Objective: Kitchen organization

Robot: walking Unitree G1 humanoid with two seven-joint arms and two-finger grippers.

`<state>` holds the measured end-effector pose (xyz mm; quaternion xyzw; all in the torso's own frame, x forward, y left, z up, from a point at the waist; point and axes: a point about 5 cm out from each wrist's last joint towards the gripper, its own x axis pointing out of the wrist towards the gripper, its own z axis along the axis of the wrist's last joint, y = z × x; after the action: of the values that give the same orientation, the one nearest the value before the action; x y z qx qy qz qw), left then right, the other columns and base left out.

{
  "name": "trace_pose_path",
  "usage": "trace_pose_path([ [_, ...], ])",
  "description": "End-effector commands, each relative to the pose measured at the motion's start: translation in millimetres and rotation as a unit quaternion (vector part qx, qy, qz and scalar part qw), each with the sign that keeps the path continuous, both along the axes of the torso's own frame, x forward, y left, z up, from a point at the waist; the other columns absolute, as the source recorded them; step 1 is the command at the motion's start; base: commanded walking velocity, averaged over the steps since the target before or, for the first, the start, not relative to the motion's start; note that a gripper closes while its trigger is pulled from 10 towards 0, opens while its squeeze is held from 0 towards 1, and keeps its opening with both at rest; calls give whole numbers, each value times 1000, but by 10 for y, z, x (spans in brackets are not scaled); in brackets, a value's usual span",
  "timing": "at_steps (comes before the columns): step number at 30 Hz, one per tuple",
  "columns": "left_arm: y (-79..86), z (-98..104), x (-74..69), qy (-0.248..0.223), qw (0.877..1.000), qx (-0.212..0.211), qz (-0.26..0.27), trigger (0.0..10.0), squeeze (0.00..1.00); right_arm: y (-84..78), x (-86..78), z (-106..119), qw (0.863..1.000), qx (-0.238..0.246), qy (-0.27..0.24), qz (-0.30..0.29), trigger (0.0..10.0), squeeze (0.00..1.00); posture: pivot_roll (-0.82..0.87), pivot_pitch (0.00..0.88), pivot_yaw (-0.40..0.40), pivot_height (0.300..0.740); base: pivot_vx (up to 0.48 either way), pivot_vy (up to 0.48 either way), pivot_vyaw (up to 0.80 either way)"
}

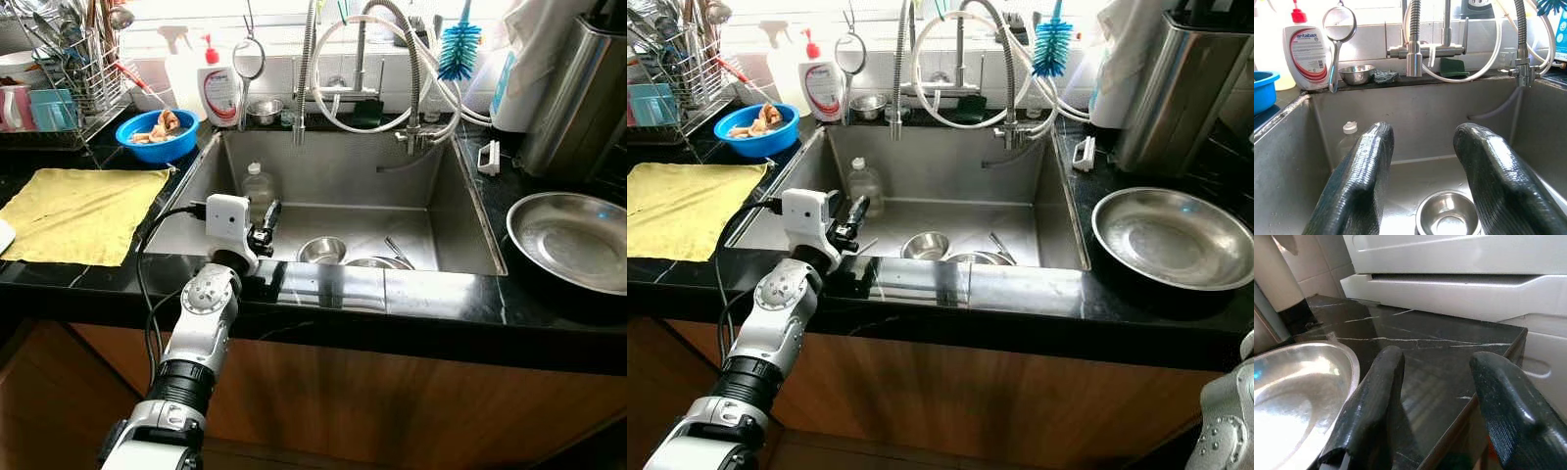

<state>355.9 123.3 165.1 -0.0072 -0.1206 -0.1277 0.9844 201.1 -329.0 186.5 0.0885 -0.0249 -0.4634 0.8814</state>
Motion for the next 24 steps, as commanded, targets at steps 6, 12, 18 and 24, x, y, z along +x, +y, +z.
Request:
trace_pose_path([
  [6,21,26,12,-3,1000,9,0,10000,0,22,120,-4,997,57,-35,29,10000,0,-66,0,53,740,0,0,0],
  [12,19,30,12,-4,1000,8,0,10000,0,44,186,40,996,62,-49,48,10000,1000,-64,0,51,740,0,0,0],
  [18,23,36,14,-4,1000,10,0,10000,0,18,258,29,993,88,-55,62,10000,1000,-61,0,53,740,0,0,0],
  [24,27,39,15,-4,1000,11,0,10000,0,11,286,-2,992,99,-47,66,10000,0,-60,0,54,740,0,0,0],
])
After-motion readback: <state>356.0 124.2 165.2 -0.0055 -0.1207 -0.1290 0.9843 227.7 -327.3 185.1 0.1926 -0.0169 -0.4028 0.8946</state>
